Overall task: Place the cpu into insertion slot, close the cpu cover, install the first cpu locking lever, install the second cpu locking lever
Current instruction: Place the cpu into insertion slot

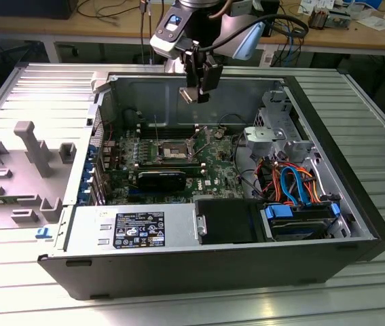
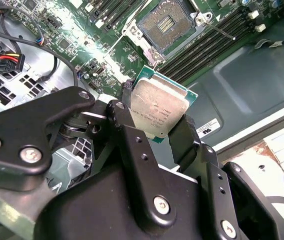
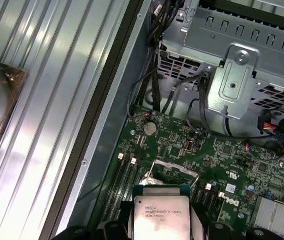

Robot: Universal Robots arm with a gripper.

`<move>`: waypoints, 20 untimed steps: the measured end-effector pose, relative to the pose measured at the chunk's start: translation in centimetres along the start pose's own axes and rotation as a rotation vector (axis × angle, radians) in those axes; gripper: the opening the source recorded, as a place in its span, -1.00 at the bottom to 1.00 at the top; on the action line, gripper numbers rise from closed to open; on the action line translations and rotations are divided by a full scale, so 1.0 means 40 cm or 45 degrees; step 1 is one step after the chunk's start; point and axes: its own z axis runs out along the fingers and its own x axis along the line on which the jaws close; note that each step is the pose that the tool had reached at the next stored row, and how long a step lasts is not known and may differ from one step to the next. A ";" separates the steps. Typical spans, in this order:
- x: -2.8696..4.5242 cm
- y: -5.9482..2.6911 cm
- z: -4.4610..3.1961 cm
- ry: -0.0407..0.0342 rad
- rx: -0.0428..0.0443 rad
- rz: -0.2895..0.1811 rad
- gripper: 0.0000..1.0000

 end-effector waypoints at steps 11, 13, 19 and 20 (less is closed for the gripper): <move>-0.001 0.000 0.000 -0.0021 0.000 0.030 0.08; -0.001 0.000 0.000 -0.0024 0.000 0.034 0.08; -0.001 0.000 0.000 -0.0031 -0.001 0.045 0.08; -0.001 0.000 0.000 -0.0034 -0.001 0.049 0.08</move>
